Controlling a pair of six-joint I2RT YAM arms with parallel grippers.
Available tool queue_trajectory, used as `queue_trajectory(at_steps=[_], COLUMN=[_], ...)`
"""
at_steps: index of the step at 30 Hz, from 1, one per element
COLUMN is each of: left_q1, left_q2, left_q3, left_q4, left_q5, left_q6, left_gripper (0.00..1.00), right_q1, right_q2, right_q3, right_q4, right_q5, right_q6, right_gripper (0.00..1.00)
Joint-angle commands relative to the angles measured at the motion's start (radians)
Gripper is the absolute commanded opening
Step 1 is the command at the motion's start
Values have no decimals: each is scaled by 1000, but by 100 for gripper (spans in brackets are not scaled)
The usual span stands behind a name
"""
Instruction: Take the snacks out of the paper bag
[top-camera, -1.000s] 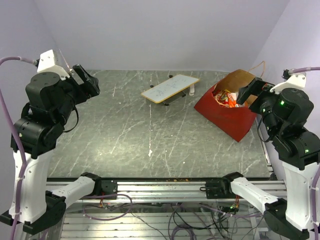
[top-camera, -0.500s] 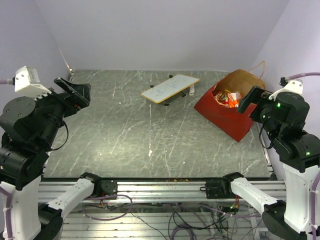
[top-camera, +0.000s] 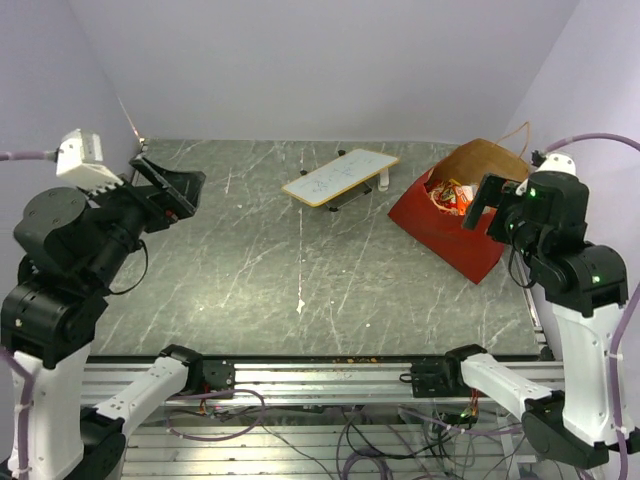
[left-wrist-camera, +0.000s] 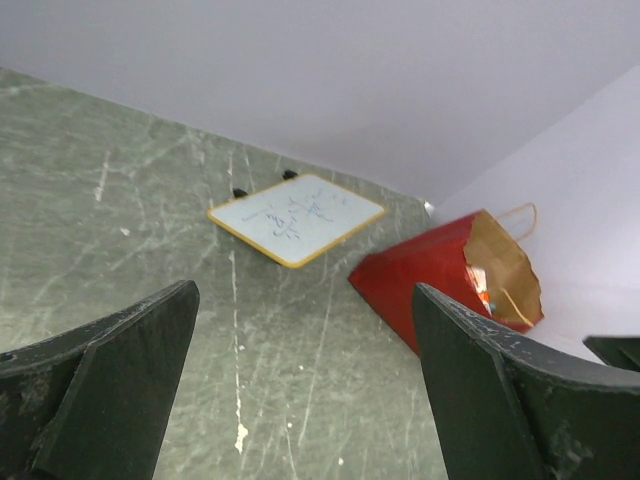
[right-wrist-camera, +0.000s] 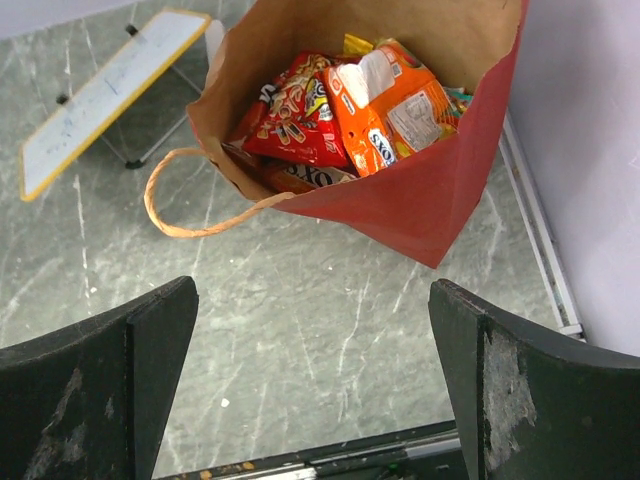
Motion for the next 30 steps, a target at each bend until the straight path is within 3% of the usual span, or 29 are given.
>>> queue_trajectory(at_steps=[1, 7, 14, 18, 23, 30], left_q1=[7, 7, 9, 9, 9, 9], left_q2=[33, 108, 169, 220, 284, 288], left_q3=[-63, -56, -47, -45, -18, -9], left_q4=[105, 117, 130, 166, 191, 201], left_q5=[148, 225, 300, 364, 437, 473], left_q6=[-26, 6, 21, 21, 16, 5], left_gripper=[97, 96, 96, 95, 92, 91], right_q1=[-10, -11, -12, -11, 10, 25], right_q2=[46, 133, 69, 111, 174, 211], right_q3=[-20, -27, -139, -136, -124, -167], right_q4=[34, 109, 242, 270, 289, 298], right_q5=[-33, -198, -368, -276, -222, -240], right_q6=[-83, -289, -478, -542, -587, -562], right_gripper=[100, 92, 88, 85, 64, 62])
